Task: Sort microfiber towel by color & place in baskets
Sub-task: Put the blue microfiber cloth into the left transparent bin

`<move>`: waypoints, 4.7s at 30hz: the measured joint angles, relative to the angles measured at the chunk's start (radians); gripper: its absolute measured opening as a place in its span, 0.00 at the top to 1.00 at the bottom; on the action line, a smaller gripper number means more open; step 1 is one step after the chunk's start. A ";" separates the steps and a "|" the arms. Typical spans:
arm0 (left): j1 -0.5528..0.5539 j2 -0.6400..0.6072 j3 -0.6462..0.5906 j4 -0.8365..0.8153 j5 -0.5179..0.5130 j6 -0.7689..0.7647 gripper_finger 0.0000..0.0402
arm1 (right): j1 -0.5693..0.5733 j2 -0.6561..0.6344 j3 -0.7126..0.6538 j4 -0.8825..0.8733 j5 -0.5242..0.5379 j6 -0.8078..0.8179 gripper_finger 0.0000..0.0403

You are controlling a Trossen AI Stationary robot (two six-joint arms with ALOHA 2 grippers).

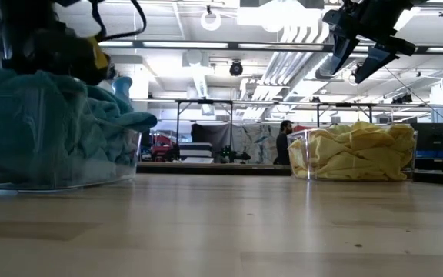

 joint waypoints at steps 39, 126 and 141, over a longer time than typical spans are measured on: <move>0.001 -0.296 0.000 0.037 -0.031 -0.068 1.00 | 0.000 0.000 0.000 -0.005 0.002 -0.011 0.24; 0.483 -0.177 -0.040 0.036 -0.076 0.246 0.69 | 0.000 0.002 0.000 -0.008 0.076 0.094 0.24; 0.252 -0.493 0.047 0.031 -0.152 0.026 0.69 | 0.000 0.002 0.000 -0.008 0.076 0.063 0.24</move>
